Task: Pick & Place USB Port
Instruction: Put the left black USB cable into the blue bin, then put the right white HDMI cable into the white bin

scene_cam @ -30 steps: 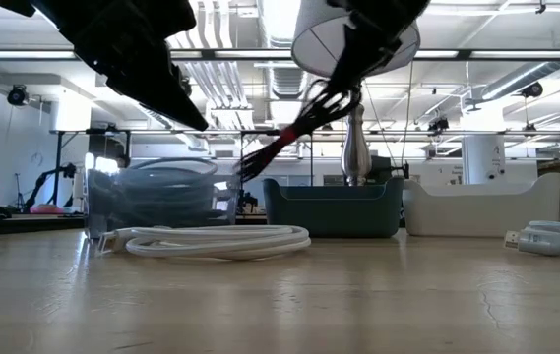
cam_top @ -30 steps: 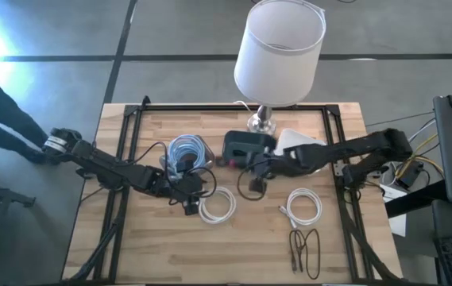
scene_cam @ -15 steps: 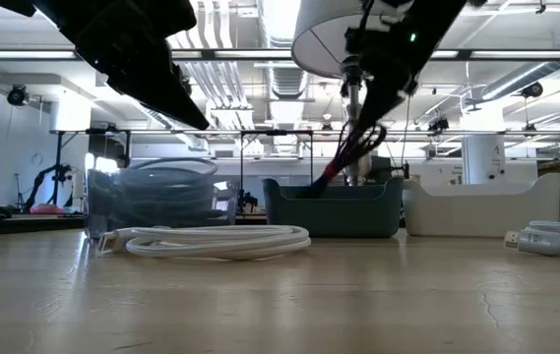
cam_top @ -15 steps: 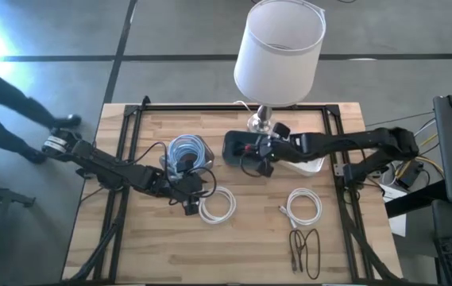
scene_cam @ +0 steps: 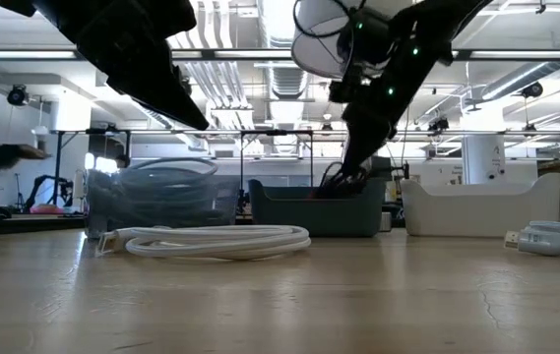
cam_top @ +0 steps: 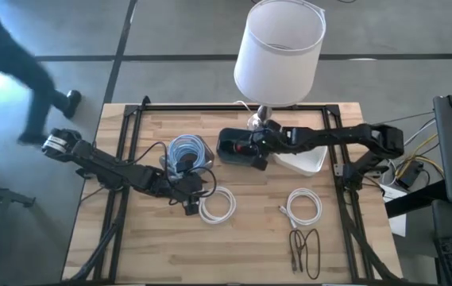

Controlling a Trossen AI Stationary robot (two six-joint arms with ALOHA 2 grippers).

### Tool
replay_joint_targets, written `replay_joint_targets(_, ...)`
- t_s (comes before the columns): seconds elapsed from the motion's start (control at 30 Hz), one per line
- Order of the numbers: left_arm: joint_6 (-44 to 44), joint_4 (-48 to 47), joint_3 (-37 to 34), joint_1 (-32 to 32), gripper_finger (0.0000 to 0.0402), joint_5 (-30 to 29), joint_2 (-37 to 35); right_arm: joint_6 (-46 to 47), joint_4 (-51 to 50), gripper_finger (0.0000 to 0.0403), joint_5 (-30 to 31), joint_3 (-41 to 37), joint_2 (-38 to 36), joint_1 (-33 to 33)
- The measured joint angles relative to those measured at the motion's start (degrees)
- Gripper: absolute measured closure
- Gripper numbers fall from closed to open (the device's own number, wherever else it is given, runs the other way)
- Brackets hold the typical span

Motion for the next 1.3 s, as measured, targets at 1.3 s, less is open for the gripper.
replay_joint_targets(1.3,-0.25,-0.04,-0.04,0.00,0.0252,0.00,0.00,24.32,-39.52,0.0289,-14.16,16.30,0.99,14.63)
